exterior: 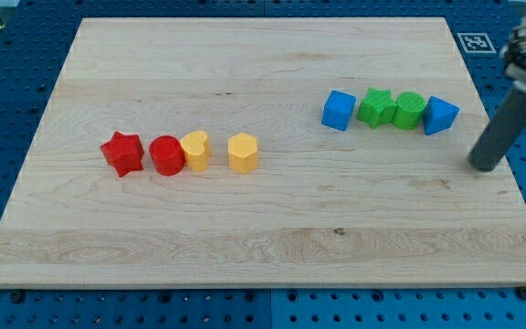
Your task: Move your arm to the line of blocks
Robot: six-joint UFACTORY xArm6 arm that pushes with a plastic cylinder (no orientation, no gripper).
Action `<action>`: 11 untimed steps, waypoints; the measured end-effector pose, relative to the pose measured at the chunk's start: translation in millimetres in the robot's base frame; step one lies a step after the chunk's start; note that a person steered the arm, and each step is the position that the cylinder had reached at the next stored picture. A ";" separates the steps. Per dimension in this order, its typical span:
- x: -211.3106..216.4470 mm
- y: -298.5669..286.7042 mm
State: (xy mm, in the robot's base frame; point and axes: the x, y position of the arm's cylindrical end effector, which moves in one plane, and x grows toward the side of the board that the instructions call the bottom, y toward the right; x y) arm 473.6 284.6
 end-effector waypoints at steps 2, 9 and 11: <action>-38.5 57.9; -78.7 36.2; -65.0 36.1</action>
State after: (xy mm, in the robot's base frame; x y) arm 408.7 320.7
